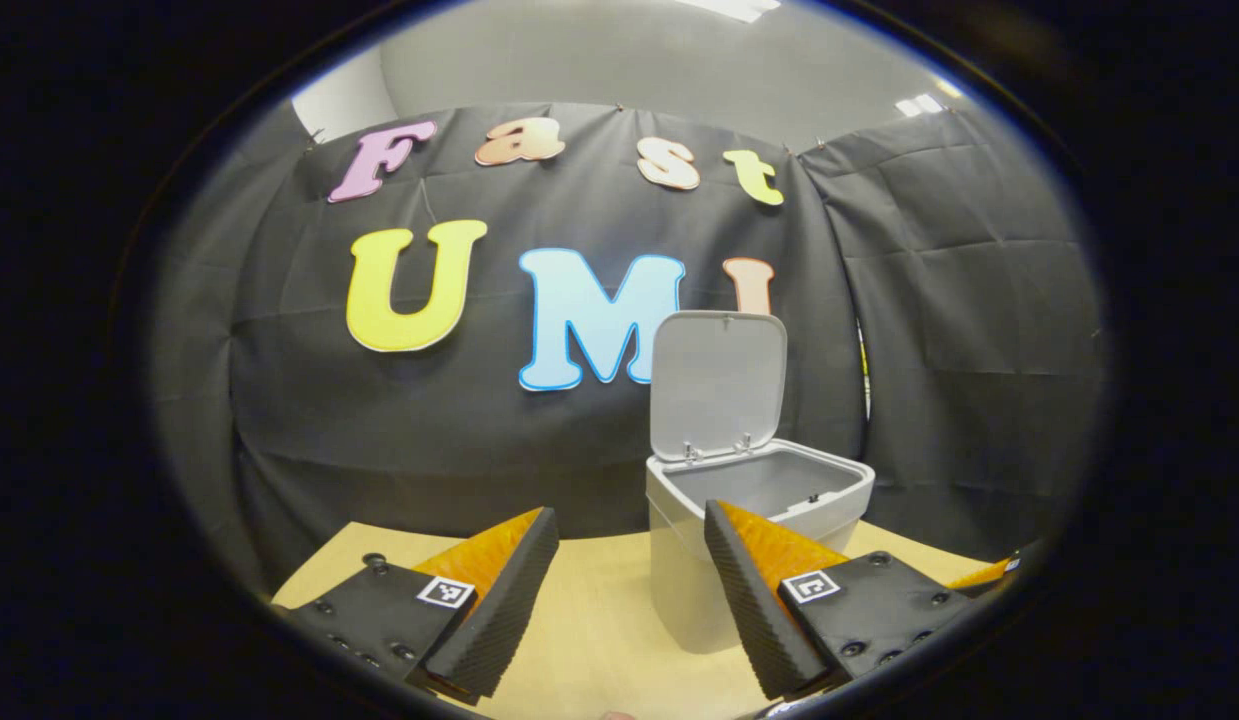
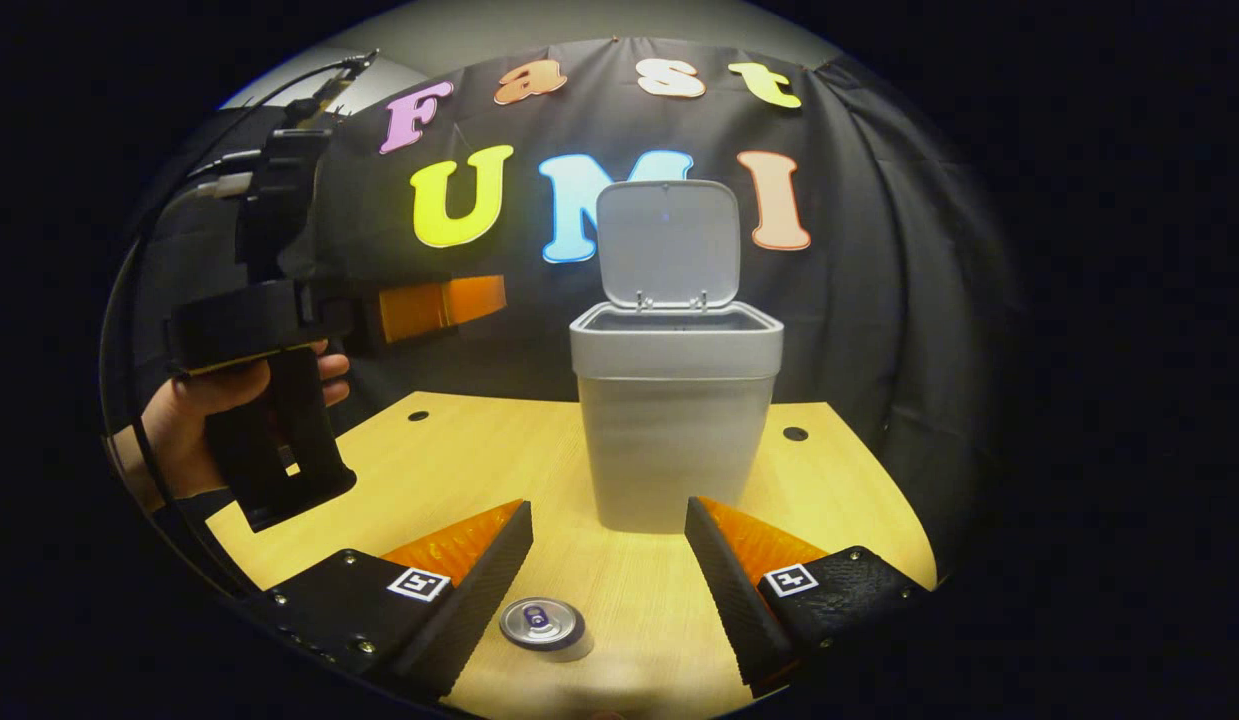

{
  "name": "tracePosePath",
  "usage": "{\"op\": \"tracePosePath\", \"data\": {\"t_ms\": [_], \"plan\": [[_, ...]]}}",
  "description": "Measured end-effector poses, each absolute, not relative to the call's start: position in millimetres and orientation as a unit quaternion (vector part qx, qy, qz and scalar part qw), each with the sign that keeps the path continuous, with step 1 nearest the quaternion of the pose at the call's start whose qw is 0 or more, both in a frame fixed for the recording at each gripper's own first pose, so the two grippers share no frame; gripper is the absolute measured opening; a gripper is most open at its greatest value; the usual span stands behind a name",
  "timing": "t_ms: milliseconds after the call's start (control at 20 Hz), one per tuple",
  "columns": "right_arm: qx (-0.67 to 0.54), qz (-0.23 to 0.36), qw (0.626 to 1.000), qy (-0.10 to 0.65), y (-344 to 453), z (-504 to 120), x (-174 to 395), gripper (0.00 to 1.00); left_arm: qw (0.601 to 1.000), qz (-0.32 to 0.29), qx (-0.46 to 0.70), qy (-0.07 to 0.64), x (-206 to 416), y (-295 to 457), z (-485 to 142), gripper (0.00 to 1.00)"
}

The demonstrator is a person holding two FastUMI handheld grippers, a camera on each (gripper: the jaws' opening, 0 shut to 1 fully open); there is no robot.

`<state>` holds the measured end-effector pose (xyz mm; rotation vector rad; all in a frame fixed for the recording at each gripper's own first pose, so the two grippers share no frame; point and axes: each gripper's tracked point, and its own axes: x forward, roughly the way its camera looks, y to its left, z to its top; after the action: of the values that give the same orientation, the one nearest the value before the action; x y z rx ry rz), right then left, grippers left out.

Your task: Press the lid of the desktop garbage bin to open it, pick up the crumpled paper on the desktop and throw it into the bin, then pick up the pop can on the desktop and drop it into the bin, and finally close the garbage bin lid.

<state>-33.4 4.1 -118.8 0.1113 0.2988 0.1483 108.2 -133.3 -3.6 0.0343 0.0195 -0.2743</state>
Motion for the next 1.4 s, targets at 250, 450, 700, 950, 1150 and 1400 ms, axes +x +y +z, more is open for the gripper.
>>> {"op": "tracePosePath", "data": {"t_ms": [250, 450, 700, 950, 1150, 1400], "plan": [[0.049, 0.095, 0.978, 0.178, 22.8, -142.1, -38.3, 0.99, 0.993, -0.119, 0.011, 0.008, 88.8, -113.8, -5.4, 1.0], [0.039, 0.113, 0.972, 0.205, 34.0, -165.2, -39.4, 0.99, 0.995, -0.096, 0.018, 0.013, 73.2, -92.1, -15.0, 0.95], [0.027, 0.137, 0.962, 0.236, 48.7, -187.4, -44.1, 0.99, 0.997, -0.068, 0.023, 0.016, 52.0, -64.3, -22.2, 1.0], [0.016, 0.15, 0.953, 0.263, 53.5, -205.8, -42.3, 0.99, 0.998, -0.054, 0.023, 0.007, 35.1, -49.1, -10.6, 1.0], [0.015, 0.158, 0.942, 0.295, 54.1, -225.4, -42.9, 0.99, 0.998, -0.051, 0.021, 0.003, 24.6, -42.9, -7.1, 1.0], [0.008, 0.171, 0.93, 0.325, 55.4, -236.2, -45.1, 0.99, 0.999, -0.044, 0.01, 0.015, 24.9, -35.4, -16.2, 1.0]]}}
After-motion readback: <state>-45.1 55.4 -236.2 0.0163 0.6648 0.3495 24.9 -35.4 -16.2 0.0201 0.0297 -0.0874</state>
